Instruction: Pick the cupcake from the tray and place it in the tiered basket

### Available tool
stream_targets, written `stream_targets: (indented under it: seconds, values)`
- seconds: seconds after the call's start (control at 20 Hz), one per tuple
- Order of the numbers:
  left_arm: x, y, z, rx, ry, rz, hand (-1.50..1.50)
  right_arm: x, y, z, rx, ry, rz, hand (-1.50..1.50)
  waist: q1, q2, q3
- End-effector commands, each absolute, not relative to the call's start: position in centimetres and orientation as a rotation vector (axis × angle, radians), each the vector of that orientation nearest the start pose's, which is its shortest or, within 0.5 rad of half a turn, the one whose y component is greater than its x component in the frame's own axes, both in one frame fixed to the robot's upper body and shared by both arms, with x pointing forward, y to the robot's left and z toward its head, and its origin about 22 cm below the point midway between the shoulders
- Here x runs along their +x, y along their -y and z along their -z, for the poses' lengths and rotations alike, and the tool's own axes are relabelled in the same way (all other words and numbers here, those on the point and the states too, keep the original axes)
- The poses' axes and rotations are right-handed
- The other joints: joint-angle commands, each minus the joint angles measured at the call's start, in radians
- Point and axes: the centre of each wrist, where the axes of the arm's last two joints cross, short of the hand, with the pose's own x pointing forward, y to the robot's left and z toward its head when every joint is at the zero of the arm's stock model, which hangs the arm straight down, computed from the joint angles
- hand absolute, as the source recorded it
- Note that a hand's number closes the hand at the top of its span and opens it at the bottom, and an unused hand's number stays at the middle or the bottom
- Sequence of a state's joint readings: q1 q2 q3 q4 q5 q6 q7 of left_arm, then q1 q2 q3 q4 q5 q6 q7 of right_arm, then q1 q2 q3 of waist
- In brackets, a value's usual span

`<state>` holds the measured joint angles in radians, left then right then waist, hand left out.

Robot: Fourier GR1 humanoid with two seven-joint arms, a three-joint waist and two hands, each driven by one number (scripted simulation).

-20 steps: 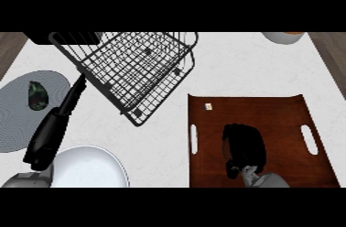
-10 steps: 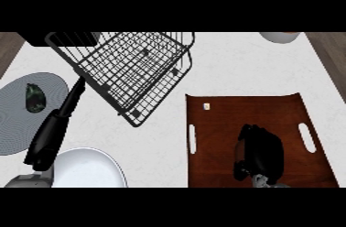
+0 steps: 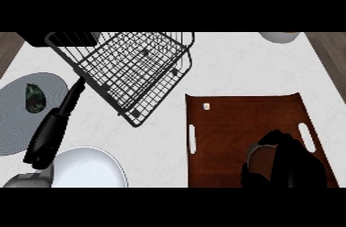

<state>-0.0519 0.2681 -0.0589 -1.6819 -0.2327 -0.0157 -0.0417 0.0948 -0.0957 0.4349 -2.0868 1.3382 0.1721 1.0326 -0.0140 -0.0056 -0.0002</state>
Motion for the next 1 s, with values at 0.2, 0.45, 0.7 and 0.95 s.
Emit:
stream_targets:
  seconds: [0.2,0.45,0.7,0.95]
  values:
    - [25.2,-25.9,-5.2,0.309,1.731,0.484,0.0,14.0,14.3,-18.8,-1.217,1.2,-0.431,1.5,0.012,0.002,-0.001]
    - [24.8,-26.8,-5.2,0.296,1.77,0.494,0.0,15.6,11.2,-21.6,-1.264,1.295,-0.46,1.5,0.025,0.004,-0.002]
    - [25.1,-27.1,-5.1,0.288,1.749,0.515,0.0,18.4,7.7,-24.0,-1.25,1.42,-0.436,1.5,0.038,0.004,-0.003]
    - [26.1,-26.3,-6.0,0.295,1.766,0.516,0.0,23.0,7.1,-26.3,-1.168,1.407,-0.42,1.5,0.047,0.008,-0.002]
